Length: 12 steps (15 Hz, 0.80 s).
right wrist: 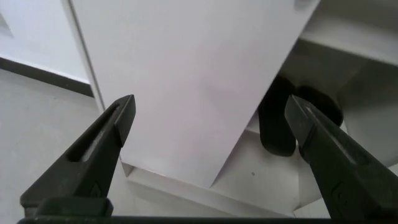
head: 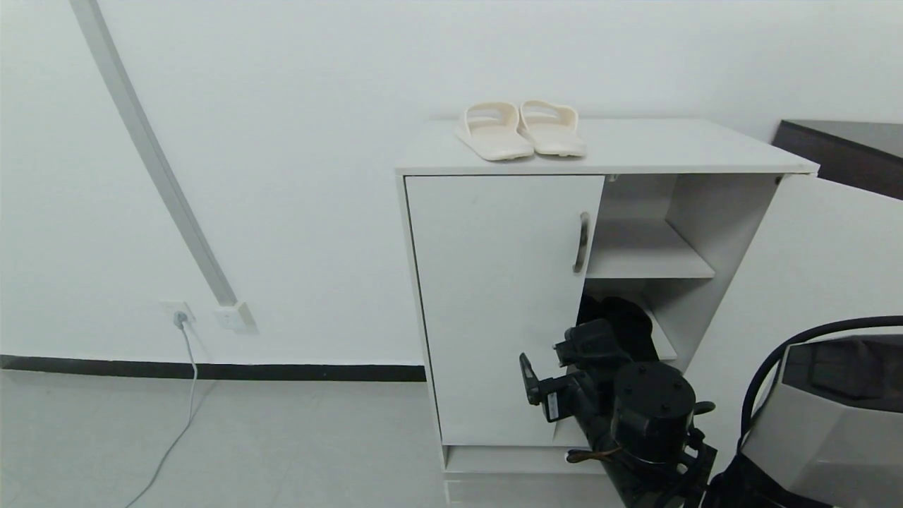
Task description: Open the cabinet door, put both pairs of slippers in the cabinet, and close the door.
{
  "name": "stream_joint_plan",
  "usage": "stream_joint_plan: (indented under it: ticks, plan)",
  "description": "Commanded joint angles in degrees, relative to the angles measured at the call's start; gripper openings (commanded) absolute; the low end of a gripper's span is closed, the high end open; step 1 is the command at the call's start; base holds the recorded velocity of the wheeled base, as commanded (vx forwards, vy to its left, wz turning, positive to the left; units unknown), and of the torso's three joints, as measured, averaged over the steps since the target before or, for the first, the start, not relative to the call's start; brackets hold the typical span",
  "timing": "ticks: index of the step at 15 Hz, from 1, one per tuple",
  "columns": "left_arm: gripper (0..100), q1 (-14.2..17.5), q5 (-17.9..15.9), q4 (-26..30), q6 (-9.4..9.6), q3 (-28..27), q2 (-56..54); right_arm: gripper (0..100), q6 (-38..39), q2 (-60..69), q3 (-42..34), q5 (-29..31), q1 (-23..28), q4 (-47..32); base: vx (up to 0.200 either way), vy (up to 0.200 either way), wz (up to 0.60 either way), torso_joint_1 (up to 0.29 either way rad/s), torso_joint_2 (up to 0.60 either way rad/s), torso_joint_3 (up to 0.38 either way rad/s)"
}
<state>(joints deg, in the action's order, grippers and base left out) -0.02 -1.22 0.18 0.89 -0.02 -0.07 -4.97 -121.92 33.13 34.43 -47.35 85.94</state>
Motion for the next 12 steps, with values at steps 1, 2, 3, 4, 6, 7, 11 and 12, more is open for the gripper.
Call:
stream_joint_plan:
  ticks: [1, 2, 3, 4, 6, 7, 11, 12]
  plan:
    - [0, 0.0, 0.0, 0.0, -0.01, 0.0, 0.1, 100, 0.0, -0.1, 0.0, 0.0, 0.1, 0.0, 0.000, 0.000, 0.00, 0.134, -0.47, -0.334]
    - [0, 0.0, 0.0, 0.0, -0.01, 0.0, 0.1, 100, 0.0, -0.1, 0.0, 0.0, 0.0, 0.0, 0.000, 0.000, 0.00, 0.124, -0.47, -0.320]
    - [0, 0.0, 0.0, 0.0, -0.01, 0.0, 0.1, 100, 0.0, 0.0, 0.0, 0.0, 0.0, 0.0, 0.000, 0.000, 0.00, 0.149, -0.47, -0.330]
    - [0, 0.0, 0.0, 0.0, -0.01, 0.0, 0.1, 100, 0.0, -0.1, 0.0, 0.0, 0.0, 0.0, 0.000, 0.000, 0.00, 0.149, -0.48, -0.320]
    - [0, 0.0, 0.0, 0.0, -0.01, 0.0, 0.1, 100, 0.0, -0.2, -0.2, 0.0, 0.0, 0.0, 0.000, 0.000, 0.00, 0.158, -0.48, -0.308]
    - [0, 0.0, 0.0, 0.0, -0.01, -0.1, 0.1, 100, 0.1, -0.2, -0.6, -0.1, 0.0, 0.0, 0.000, 0.000, 0.00, 0.178, -0.50, -0.320]
    - [0, 0.0, 0.0, 0.0, -0.01, -0.1, 0.1, 100, 0.1, -1.2, -0.5, -0.2, 0.0, 0.5, 0.000, 0.000, 0.00, 0.191, -0.50, -0.312]
    - [0, 0.0, 0.0, 0.0, -0.01, -0.1, 0.1, 100, 0.1, -1.2, -0.5, -0.5, 0.0, 0.5, 0.000, 0.000, 0.00, 0.207, -0.52, -0.300]
